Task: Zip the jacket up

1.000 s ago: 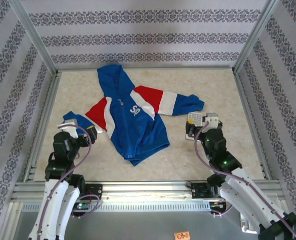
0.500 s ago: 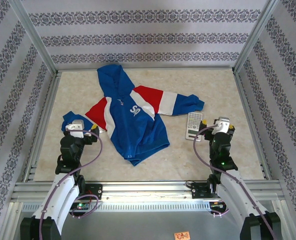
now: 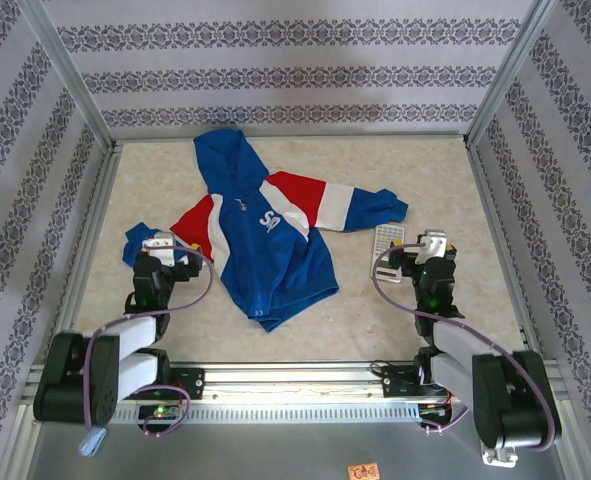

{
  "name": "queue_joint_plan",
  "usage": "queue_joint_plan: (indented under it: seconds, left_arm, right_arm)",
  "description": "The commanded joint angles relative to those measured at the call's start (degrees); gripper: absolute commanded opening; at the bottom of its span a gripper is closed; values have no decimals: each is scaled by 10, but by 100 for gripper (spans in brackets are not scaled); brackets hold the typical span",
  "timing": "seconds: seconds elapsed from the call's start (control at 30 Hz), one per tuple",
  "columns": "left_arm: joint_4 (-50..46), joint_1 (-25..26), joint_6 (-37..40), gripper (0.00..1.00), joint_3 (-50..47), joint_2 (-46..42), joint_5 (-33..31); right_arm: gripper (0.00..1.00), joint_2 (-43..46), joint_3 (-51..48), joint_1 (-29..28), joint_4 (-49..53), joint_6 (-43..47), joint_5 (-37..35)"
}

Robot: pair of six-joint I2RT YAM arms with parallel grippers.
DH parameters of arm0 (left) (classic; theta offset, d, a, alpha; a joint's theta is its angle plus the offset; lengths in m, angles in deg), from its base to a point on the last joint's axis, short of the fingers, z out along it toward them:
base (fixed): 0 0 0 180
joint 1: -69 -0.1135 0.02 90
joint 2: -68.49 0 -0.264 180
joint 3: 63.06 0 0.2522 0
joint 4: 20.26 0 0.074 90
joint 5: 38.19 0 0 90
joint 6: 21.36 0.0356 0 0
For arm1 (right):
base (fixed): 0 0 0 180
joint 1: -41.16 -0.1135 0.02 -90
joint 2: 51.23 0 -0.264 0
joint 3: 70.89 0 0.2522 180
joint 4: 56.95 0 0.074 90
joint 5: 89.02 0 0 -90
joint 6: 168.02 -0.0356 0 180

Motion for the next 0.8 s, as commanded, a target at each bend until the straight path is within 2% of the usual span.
queue_joint_plan:
  seconds: [0.0, 0.33, 0.4, 0.53, 0.6, 0.77]
  left_arm:
    - [140, -6, -5, 100, 32, 69, 9]
    - [240, -6, 7, 99, 80, 247, 19]
    - [171, -6, 1, 100, 100, 228, 2]
    - [92, -6, -9, 100, 144, 230, -18]
    - [88, -6, -7, 100, 147, 232, -14]
    - [86, -7, -6, 100, 148, 232, -15]
  right_arm:
    - [98, -54, 29, 6, -96, 1, 24]
    - [98, -208, 84, 18, -177, 5, 56]
    - [98, -239, 93, 19, -188, 5, 60]
    - [98, -279, 129, 19, -172, 0, 55]
    - [98, -273, 162, 20, -108, -6, 40]
    - [98, -274, 159, 20, -119, -7, 40]
